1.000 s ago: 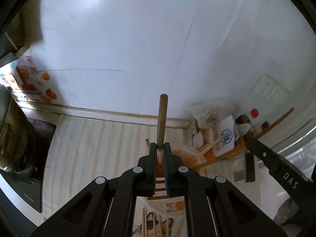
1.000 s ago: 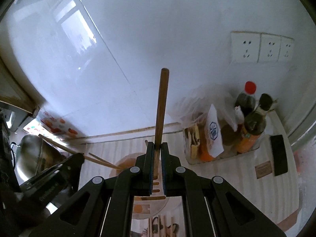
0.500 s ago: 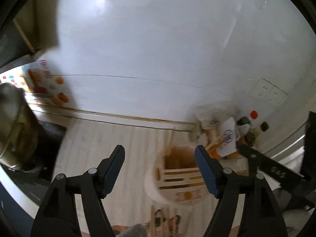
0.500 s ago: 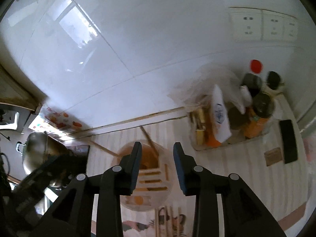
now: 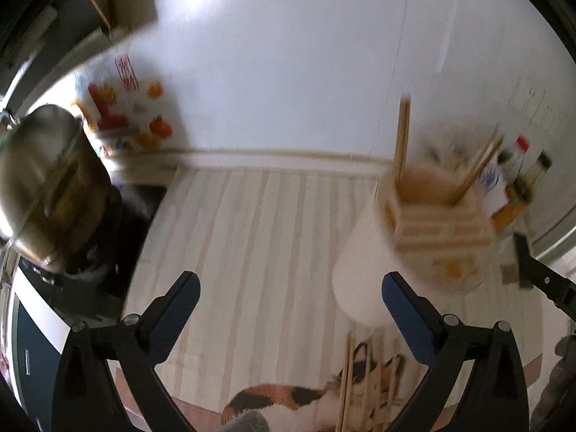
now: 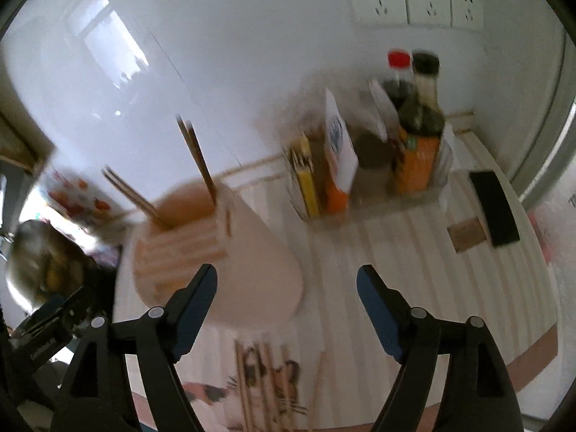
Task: Organize utensils
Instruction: 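Move both open tools back down to the remaining chopsticks, then close the left tool on a chopstick while the right tool grasps another chopstick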
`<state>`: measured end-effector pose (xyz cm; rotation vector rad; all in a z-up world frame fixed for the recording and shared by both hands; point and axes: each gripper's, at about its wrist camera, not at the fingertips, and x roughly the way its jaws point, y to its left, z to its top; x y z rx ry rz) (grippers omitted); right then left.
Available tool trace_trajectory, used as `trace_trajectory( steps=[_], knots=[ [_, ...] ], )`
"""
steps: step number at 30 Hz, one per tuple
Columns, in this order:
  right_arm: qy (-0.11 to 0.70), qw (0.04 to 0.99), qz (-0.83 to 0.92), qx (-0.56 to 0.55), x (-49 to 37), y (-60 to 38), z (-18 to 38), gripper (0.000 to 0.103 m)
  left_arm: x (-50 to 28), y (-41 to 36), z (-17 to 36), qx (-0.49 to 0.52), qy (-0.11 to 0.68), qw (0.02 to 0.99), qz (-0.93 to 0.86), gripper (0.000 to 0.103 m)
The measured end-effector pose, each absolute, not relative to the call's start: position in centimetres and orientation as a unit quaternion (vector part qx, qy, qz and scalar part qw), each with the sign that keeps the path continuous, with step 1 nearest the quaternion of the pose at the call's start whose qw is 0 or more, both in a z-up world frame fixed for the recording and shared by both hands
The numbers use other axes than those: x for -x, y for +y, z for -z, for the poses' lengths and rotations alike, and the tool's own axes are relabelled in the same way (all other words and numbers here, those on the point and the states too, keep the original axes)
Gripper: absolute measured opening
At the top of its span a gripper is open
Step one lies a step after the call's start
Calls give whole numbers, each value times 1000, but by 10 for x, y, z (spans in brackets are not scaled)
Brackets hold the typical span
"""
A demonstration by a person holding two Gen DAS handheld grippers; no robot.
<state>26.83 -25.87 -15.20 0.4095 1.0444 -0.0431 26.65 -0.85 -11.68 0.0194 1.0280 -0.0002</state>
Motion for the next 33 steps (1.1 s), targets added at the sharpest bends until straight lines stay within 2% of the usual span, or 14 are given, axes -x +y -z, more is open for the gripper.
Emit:
trace_trajectory(
  steps=[8, 9, 10, 11, 12, 14, 15, 17, 19, 21, 25, 27, 33],
  knots=[
    [567, 798, 36, -199, -238, -252, 225, 81, -239, -23, 203, -40, 569, 821, 6, 103],
    [577, 789, 34, -208, -233, -252, 236, 79, -238, -24, 212, -37, 580, 814, 10, 102],
    [584, 781, 30, -217, -231, -252, 244, 71, -235, -25, 225, -27, 597, 802, 17, 101],
    [598, 768, 22, -229, -226, -252, 258, 56, -232, -25, 238, -17, 614, 789, 24, 96],
    [608, 760, 21, -229, -223, -251, 266, 49, -229, -25, 251, -6, 631, 775, 33, 82],
    [624, 748, 21, -224, -214, -247, 286, 35, -222, -30, 278, -1, 662, 748, 46, 62],
    [629, 745, 20, -223, -211, -245, 292, 32, -218, -33, 287, -2, 671, 740, 51, 51],
    [642, 735, 20, -218, -203, -241, 304, 30, -214, -39, 299, -9, 680, 731, 60, 36],
    [650, 728, 21, -215, -197, -239, 313, 30, -211, -47, 308, -24, 685, 725, 69, 31],
    [656, 723, 23, -214, -194, -239, 318, 30, -207, -57, 317, -44, 689, 719, 76, 15],
    [664, 718, 25, -207, -191, -237, 326, 30, -203, -68, 320, -69, 683, 723, 81, 10],
    [669, 714, 26, -203, -193, -235, 329, 30, -203, -71, 320, -71, 680, 725, 82, 4],
    [689, 700, 24, -186, -193, -222, 345, 30, -207, -49, 315, -69, 678, 729, 69, 1]
  ],
)
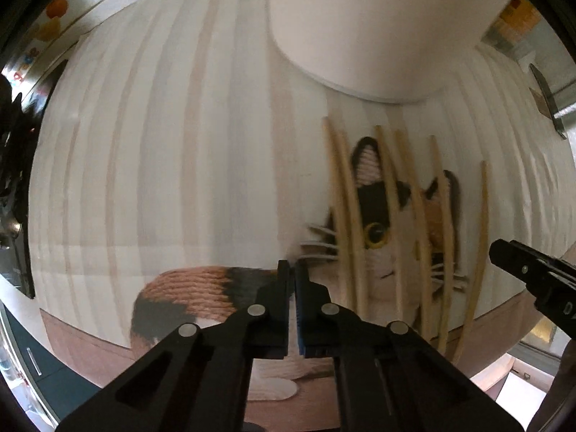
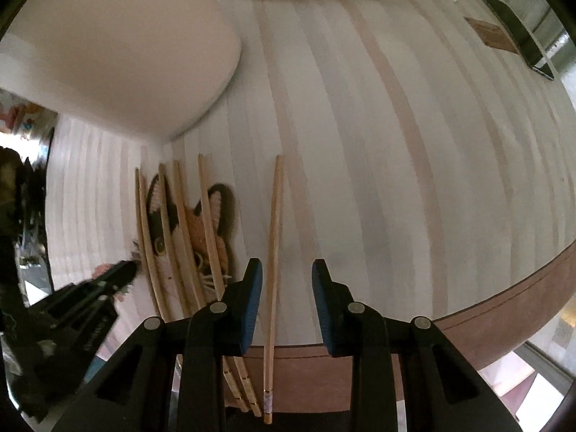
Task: Organize utensils
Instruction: 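Close the left tool on a chopstick while the right tool grasps another chopstick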
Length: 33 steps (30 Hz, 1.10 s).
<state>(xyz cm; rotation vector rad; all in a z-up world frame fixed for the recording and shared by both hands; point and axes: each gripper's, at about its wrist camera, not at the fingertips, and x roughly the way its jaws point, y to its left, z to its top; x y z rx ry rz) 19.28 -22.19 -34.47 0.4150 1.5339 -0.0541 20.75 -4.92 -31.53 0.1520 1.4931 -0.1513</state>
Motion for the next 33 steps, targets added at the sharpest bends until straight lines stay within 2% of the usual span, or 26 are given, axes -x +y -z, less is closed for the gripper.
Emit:
trace_trajectory(
  steps=[4, 6, 8, 16, 22, 27, 30, 33],
  knots=[
    [695, 699, 26, -167, -192, -212, 353, 30, -211, -26, 315, 7, 692, 718, 73, 3],
    [695, 702, 28, -152, -192, -209, 353, 25, -214, -17, 318, 83, 708, 694, 99, 5],
    [692, 705, 29, -151, -191, -205, 353, 23, -214, -19, 319, 103, 711, 687, 110, 5],
    [691, 707, 41, -144, -183, -216, 353, 20, -212, -56, 317, 38, 706, 695, 130, 7],
    [692, 703, 46, -158, -175, -223, 354, 20, -212, -53, 319, 39, 702, 697, 137, 7],
    [695, 704, 48, -138, -184, -217, 357, 20, -200, -86, 316, -42, 684, 716, 131, 6],
    [697, 707, 53, -104, -185, -206, 359, 9, -195, -92, 315, -82, 677, 722, 120, 5],
    [699, 709, 60, -71, -183, -198, 357, 7, -196, -79, 315, -77, 681, 721, 103, 5]
  ],
)
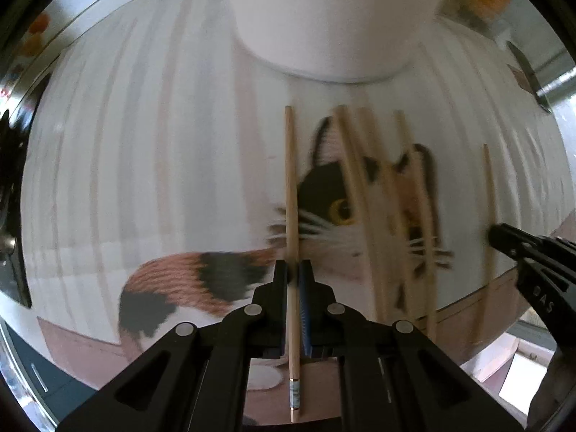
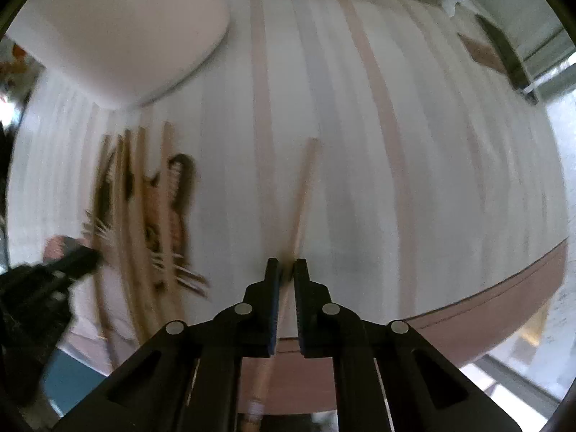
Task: Organize utensils
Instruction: 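Close the left tool on a chopstick while the right tool grasps another chopstick, then lift the left tool's chopstick up over the pink holder while the right tool carries its own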
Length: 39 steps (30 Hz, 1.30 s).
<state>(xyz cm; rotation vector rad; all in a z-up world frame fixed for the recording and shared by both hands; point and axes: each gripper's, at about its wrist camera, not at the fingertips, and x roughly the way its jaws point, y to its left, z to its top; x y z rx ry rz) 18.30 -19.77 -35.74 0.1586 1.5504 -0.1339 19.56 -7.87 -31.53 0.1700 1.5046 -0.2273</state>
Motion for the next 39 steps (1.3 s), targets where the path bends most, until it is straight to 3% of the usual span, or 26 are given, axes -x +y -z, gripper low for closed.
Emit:
trace_trajectory(
  steps=[25, 31, 39],
  knots=[
    [698, 713, 47, -38, -171, -205, 348, 8, -201, -71, 312, -56, 682, 725, 81, 6],
    [681, 721, 37, -123, -166, -227, 344, 7, -194, -81, 299, -108, 640, 758, 61, 5],
    [636, 759, 53, -128, -168, -241, 304, 7, -203, -75, 243, -113, 568, 814, 40, 5]
  ],
)
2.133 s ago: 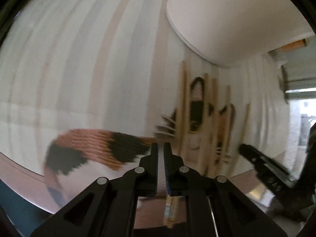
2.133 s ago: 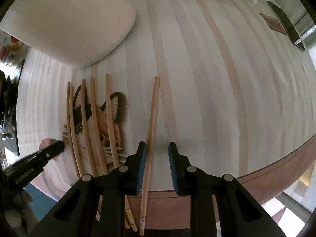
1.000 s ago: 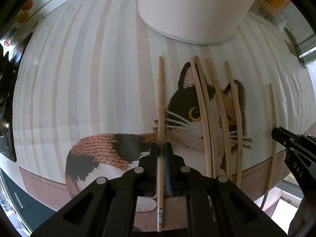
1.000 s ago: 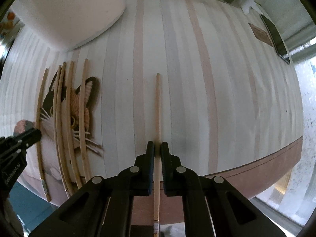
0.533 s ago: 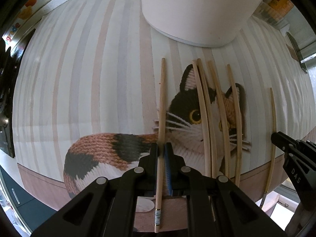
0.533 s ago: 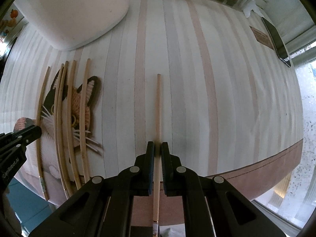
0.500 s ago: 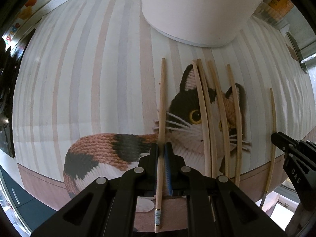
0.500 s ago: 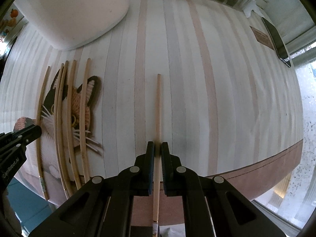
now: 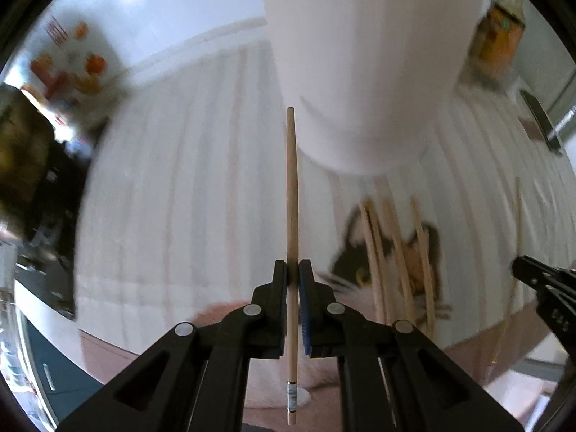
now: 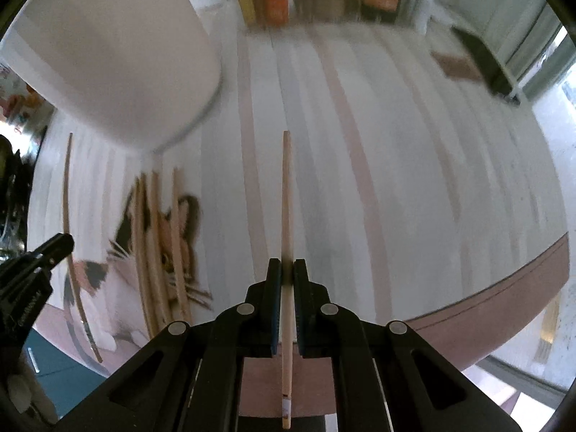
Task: Organize utensils
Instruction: 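Lift the left tool's chopstick up over the pink holder while the right tool carries its own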
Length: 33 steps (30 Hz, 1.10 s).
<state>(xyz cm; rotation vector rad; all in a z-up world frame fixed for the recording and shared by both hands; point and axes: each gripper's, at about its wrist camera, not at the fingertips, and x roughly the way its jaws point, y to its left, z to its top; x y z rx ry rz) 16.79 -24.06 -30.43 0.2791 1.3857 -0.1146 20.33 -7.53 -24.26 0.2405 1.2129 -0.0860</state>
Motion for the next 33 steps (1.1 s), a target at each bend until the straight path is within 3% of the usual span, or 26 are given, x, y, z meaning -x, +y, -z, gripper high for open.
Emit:
trace_trajectory(
  steps=[17, 33],
  knots=[
    [510, 842, 45, -172, -201, -250, 208, 7, -221, -36, 123, -42, 445, 895, 2, 5],
    [406, 897, -26, -174, -236, -248, 40, 6, -229, -11, -51, 97, 322, 940, 66, 4]
  ],
)
